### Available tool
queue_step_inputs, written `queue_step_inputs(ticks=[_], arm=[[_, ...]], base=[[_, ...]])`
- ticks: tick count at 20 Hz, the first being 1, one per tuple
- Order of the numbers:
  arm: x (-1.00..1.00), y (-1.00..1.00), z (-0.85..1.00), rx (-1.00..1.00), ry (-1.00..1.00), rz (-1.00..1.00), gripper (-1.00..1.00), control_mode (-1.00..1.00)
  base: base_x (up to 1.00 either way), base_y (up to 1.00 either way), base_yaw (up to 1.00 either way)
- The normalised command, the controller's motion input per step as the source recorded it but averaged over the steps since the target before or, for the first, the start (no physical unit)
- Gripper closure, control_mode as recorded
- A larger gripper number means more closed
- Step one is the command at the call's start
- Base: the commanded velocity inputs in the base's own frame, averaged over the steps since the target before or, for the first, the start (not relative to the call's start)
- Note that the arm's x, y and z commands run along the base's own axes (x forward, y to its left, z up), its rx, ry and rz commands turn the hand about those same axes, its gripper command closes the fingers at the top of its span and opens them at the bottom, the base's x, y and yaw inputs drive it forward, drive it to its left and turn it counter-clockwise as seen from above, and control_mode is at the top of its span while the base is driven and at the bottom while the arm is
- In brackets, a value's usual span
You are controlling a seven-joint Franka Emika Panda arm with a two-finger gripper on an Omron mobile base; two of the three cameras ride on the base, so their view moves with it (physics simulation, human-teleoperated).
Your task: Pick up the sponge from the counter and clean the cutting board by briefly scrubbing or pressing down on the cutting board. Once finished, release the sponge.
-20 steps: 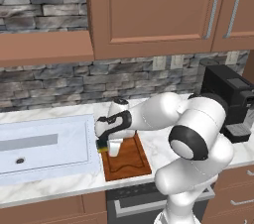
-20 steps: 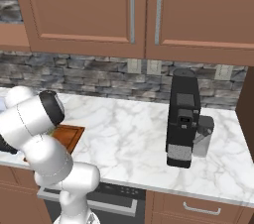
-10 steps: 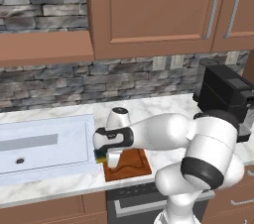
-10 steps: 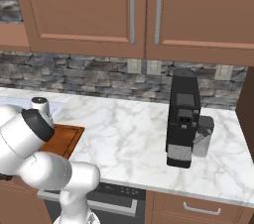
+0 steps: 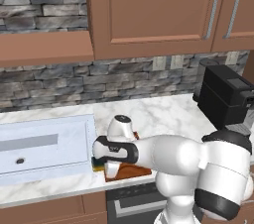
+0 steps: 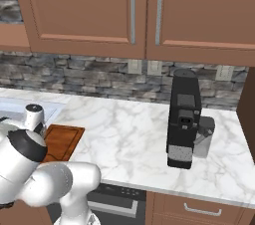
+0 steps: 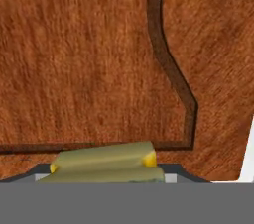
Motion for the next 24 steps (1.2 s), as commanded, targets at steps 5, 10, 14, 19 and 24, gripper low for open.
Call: queue_step_inputs(ticks=[5, 10, 14, 19, 24], arm=[[-0.98, -0.15, -0.44, 0.11, 0.0, 0.0, 1.0, -1.0], [-0.79, -0.3, -0.02, 0.04, 0.0, 0.0, 1.0, -1.0], [-0.31, -0.43, 0.35, 0.0, 0.0, -0.04, 1.0, -1.0], [0.19, -0.47, 0.66, -0.05, 0.05, -0.12, 1.0, -1.0], [0.34, -0.56, 0.46, -0.07, 0.03, -0.13, 1.0, -1.0]], base=[[0.0, 0.0, 0.0], [0.0, 0.0, 0.0], [0.0, 0.0, 0.0], [0.0, 0.0, 0.0], [0.0, 0.0, 0.0]])
